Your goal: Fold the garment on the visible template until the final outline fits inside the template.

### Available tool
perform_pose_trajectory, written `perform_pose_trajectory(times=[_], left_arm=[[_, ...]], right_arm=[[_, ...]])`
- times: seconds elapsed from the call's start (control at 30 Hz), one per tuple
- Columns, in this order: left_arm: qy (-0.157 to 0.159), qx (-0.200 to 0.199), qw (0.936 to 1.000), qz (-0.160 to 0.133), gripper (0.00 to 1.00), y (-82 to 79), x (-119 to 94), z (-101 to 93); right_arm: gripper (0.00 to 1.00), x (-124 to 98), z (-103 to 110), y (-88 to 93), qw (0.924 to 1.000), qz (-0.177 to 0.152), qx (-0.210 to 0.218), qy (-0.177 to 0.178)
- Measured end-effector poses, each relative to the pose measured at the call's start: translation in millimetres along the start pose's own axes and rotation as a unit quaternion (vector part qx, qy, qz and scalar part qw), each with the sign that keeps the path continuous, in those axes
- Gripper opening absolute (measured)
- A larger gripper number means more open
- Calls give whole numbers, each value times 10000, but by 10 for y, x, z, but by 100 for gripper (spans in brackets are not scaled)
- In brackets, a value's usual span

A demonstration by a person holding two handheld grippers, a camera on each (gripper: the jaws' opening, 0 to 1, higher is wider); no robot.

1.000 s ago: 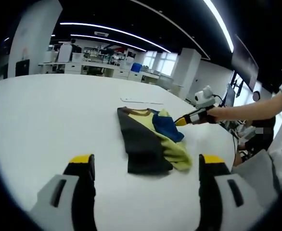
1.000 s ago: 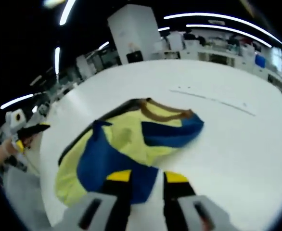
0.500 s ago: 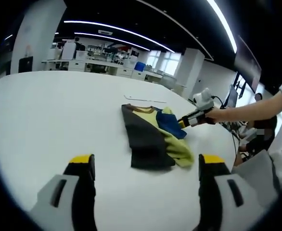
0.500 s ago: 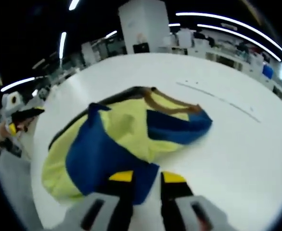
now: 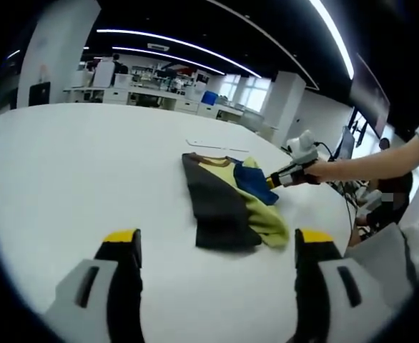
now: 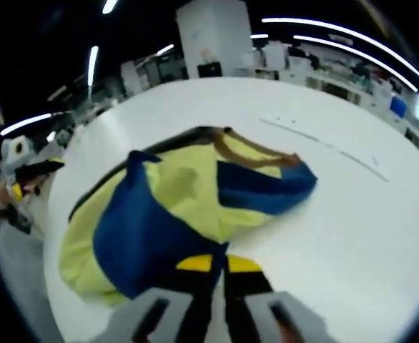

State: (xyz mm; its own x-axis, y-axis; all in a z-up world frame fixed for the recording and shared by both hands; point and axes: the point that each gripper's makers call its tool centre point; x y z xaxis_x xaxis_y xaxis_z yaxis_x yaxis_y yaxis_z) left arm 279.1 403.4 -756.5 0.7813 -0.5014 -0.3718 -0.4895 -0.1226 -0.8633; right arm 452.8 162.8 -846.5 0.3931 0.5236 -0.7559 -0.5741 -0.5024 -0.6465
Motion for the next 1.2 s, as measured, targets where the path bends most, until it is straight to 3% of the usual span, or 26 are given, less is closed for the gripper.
perform_pose_trajectory(times=[0.07, 0.5, 0.53, 1.1, 1.2], left_arm=[[7, -6, 10000, -7, 85, 5, 9, -3], [37, -27, 10000, -11, 85, 25, 48, -41], [35, -19, 10000, -5, 85, 26, 55, -46], [204, 53, 9998, 13, 85, -10, 189, -128], [256, 60, 9997, 27, 85, -3, 229, -185]], right_arm=[[0, 12, -38, 2, 9994, -29, 338, -79], [0, -263, -147, -66, 9984, -335, 444, 85], [0, -283, -248, -33, 9976, -392, 559, 133], [0, -836, -662, 234, 9903, -698, 1058, 574], [0, -963, -893, 346, 9887, -669, 1124, 728]])
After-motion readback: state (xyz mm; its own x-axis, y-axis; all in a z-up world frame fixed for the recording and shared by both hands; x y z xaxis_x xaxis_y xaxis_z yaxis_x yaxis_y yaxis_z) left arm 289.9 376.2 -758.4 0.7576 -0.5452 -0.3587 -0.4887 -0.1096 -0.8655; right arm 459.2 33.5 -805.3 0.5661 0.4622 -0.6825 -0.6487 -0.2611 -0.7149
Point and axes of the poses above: the point that each gripper's makers call its tool centre point, and the gripper's own axes: x roughly forward along the fingers, z roughly to its left, y roughly out of its underside, and after that the axes turned 3 degrees about y, right-handed
